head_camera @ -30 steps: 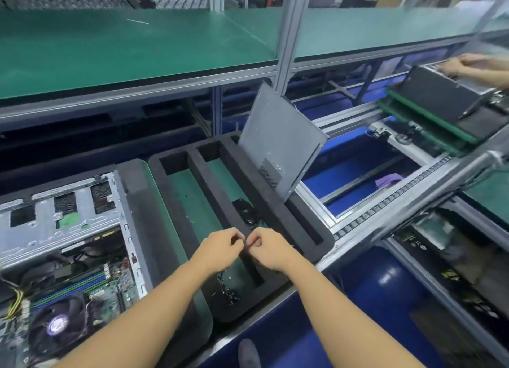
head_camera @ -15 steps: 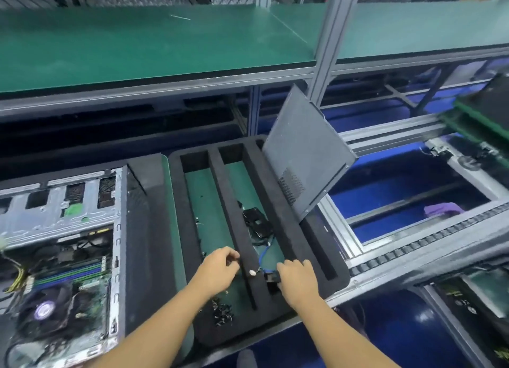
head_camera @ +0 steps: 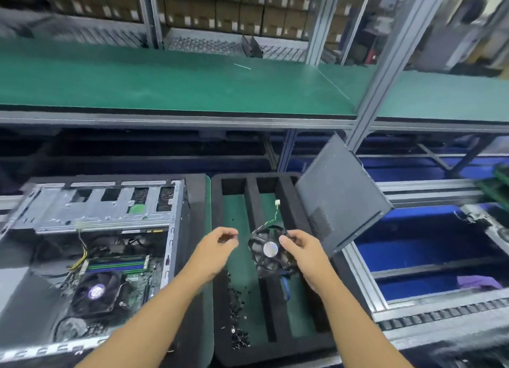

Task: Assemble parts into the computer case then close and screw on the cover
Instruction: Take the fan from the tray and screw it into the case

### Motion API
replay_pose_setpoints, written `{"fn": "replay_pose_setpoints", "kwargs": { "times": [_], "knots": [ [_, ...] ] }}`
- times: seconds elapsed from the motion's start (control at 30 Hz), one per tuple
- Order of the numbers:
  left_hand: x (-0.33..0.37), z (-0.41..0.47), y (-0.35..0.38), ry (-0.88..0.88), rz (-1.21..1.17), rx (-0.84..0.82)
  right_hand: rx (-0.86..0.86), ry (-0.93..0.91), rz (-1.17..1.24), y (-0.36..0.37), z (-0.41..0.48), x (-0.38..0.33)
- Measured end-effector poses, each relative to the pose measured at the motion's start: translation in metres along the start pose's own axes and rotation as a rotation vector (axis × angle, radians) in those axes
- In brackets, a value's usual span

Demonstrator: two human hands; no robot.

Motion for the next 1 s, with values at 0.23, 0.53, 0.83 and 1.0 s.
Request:
{"fn": "replay_pose_setpoints", "kwargs": {
  "times": [0.23, 0.53, 0.83, 1.0],
  "knots": [
    [-0.002, -0.047, -0.079, 0.114, -0.271, 0.028, -0.065, -0.081, 0.256, 0.111, 0.008, -0.052],
    [-0.041, -0.120, -0.183, 0.161, -0.383, 0.110, -0.216, -0.133, 0.299, 0.238, -0.024, -0.094],
    [-0.058, -0.167, -0.199, 0.209, -0.497, -0.183, -0.088, -0.479, -0.305, 0.343, -0.074, -0.109],
    [-0.075, -0.182, -0.220, 0.314, -0.695, -0.205, -0.185, -0.566, -0.364, 0.370, -0.090, -0.114]
  ]
}}
Point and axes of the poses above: each hand's wrist, its own z-axis towards the middle knuckle, its own y-axis out of the palm, x = y × z, the point moved 3 cm from there along z, towards the middle knuckle, and after that the axes turned 12 degrees about -x, right-handed, at the moved point
